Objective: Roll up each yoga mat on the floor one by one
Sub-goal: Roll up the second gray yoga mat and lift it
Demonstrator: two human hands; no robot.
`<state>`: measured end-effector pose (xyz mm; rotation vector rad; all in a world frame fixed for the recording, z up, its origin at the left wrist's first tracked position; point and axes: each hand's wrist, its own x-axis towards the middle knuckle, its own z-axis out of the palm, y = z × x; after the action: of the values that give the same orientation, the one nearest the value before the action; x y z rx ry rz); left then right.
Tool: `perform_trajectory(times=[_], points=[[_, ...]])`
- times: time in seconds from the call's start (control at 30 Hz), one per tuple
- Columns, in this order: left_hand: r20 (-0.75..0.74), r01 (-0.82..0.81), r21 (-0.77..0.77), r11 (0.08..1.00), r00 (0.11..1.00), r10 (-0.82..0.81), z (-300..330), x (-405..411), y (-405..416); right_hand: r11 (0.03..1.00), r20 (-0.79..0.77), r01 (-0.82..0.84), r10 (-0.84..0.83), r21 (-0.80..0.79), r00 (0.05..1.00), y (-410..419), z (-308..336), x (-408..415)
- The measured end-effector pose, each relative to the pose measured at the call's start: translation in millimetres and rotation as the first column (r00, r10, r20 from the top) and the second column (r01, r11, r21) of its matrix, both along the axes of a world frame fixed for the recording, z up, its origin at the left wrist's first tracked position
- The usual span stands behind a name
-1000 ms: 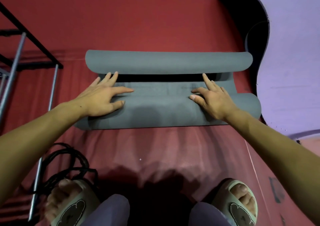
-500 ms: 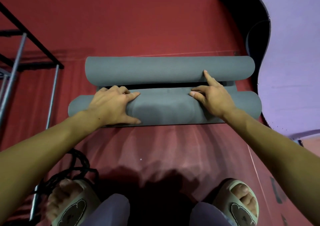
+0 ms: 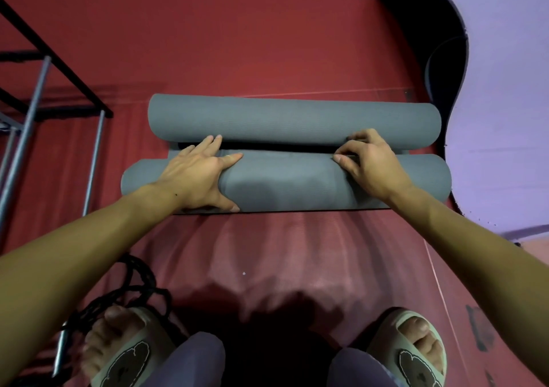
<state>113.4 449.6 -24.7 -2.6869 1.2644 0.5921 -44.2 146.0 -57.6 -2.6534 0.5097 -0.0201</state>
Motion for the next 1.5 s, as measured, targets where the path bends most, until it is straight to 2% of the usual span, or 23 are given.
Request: perform_trajectory(times=[0.13,0.37,0.73,0.97,1.17,1.3,1.5], points=[[-0.042,-0.031,-0.014,0.999,0.999,0.03,0.4,1.2,-0.3,0.994,-0.041,-0.087,0.085,-0.063,0.996,-2.1,0.7,-7.0],[-0.039,-0.021,0.018,1.0,0.999,0.022,-1.4,5.9,-2.3,0.924,-0.333,-0.29,0.2,-0.248,0.922,-0.5,1.2,-17.5],[0.146,-0.009,0.009,1.0,0.989,0.007,-18.7,2.2,1.1,0.905,-0.334,-0.313,0.211,-0.289,0.918,0.0,4.5,-12.4],[0.171,0.023,0.029,0.999,0.985,-0.028,-26.9,7.8,0.2,0.953,-0.431,-0.27,0.187,-0.14,0.883,-4.7,4.9,0.9],[0.153,0.06,-0.02,0.998,0.987,-0.056,-21.9,15.1,-0.2,0.936,-0.433,-0.308,0.21,-0.169,0.877,-10.8,10.1,3.4],[0.037,0.058,0.038,0.998,0.998,-0.06,-12.5,17.0,-1.6,0.952,-0.538,-0.302,0.227,-0.055,0.812,-12.3,19.4,13.5],[-0.134,0.107,0.163,0.981,0.987,-0.086,-2.1,13.2,2.0,0.946,-0.601,-0.238,0.324,0.22,0.731,-11.9,18.7,-2.3]])
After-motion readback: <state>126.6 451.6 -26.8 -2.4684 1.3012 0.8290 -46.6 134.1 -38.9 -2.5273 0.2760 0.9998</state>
